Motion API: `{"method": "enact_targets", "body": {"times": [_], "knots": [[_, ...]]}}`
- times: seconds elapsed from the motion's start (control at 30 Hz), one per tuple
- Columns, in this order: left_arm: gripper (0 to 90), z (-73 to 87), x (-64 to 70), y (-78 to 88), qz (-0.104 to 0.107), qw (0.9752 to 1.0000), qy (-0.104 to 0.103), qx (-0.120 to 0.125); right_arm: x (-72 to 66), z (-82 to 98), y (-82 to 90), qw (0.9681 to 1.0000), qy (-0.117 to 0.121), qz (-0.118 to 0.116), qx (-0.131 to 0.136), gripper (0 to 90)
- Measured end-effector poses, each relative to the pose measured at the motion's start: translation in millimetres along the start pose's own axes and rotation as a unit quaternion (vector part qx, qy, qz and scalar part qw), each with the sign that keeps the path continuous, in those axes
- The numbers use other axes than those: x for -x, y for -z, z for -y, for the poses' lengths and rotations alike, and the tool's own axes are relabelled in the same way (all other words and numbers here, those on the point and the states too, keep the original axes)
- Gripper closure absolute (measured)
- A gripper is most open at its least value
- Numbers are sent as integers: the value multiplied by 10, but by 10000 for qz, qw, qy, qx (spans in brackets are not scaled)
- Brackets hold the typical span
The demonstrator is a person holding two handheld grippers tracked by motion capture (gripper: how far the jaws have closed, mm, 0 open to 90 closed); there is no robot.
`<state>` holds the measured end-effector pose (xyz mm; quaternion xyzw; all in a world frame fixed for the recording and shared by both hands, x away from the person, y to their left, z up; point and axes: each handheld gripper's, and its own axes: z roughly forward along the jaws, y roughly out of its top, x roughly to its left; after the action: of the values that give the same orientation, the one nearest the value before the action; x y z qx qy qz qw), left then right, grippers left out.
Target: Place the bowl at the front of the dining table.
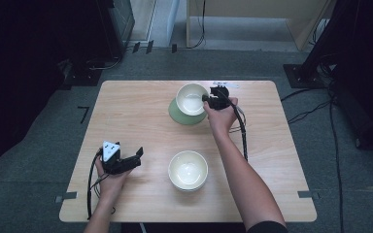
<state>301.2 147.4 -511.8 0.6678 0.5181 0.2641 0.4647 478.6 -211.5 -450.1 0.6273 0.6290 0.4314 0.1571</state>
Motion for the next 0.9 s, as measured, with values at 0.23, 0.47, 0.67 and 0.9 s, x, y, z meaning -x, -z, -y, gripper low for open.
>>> {"method": "enact_targets", "body": {"times": [0.23, 0.47, 0.67, 0.9], "knots": [[34, -6, -9, -7, 14, 10000, 30, -27, -49, -79, -191, 9971, -414, 123, -632, 841], [34, -7, -7, -9, 27, 10000, 16, -41, -31, -106, -418, 9895, -868, 332, -1111, 841], [34, -9, -12, -14, 44, 10000, 40, -39, -8, -94, -506, 9859, -1057, 422, -1228, 840], [35, -9, -10, -15, 48, 10000, 30, -50, 16, -47, -585, 9820, -1207, 540, -1349, 834]]}}
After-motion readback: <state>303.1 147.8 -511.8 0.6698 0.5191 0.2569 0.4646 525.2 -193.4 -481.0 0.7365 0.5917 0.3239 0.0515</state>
